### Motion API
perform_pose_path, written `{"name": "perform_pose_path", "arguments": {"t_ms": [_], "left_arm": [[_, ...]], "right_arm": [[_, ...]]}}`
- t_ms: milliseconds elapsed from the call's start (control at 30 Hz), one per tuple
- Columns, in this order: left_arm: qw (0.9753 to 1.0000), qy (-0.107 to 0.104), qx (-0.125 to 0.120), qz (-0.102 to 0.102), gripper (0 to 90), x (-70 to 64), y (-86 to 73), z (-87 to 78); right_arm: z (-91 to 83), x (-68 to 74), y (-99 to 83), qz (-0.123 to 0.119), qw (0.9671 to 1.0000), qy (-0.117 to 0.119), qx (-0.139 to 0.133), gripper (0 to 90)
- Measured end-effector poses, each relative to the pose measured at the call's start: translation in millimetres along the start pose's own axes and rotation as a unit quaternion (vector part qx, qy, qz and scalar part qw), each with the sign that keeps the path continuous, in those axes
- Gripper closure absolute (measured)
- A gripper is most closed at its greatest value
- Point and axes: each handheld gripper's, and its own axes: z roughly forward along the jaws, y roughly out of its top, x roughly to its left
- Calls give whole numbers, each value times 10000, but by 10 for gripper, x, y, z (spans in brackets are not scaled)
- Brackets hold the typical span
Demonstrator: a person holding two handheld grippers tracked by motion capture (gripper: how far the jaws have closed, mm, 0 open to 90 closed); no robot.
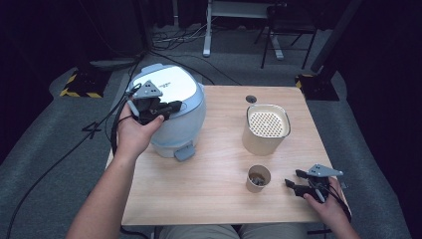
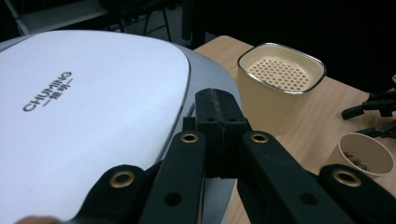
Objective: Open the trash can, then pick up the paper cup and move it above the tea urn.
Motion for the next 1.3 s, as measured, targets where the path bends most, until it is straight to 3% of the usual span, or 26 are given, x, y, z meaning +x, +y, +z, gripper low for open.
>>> {"name": "perform_pose_path", "arguments": {"t_ms": [100,200,300,400,467,733,833,900,1067,1167,1233,1300], "left_arm": [[10000,57,11,14,899,-19,-3,1],[9999,-102,-8,-20,891,-30,-5,2],[9997,-213,-144,16,679,-68,-12,-17],[9981,-507,-319,154,569,-180,-39,-54],[9978,-529,-311,252,516,-265,-66,-71],[9965,-628,-261,496,415,-521,-320,-66],[9964,-668,-200,491,387,-577,-445,-60],[9961,-721,-125,496,384,-615,-553,-29],[9962,-648,207,535,370,-669,-887,134],[9974,-553,292,366,363,-669,-1081,246],[9988,-289,329,213,351,-654,-1228,334],[9990,-198,391,73,363,-654,-1358,430]], "right_arm": [[-1,-1,-1,0,10000,4,0,364],[-3,0,-2,-4,10000,5,1,364],[-3,1,-2,-5,10000,3,3,364],[-5,4,-3,-18,10000,-20,8,364],[-5,6,-3,-19,10000,-29,8,364],[-10,11,-5,-19,10000,-46,14,359],[-19,27,-1,-5,9998,-161,96,265],[-54,58,17,-140,9997,-150,158,284],[-154,150,80,-138,9992,379,38,190],[-215,229,139,-285,9972,689,-83,160],[-243,290,186,-435,9956,811,-161,158],[-259,341,226,-440,9946,913,-207,157]]}}
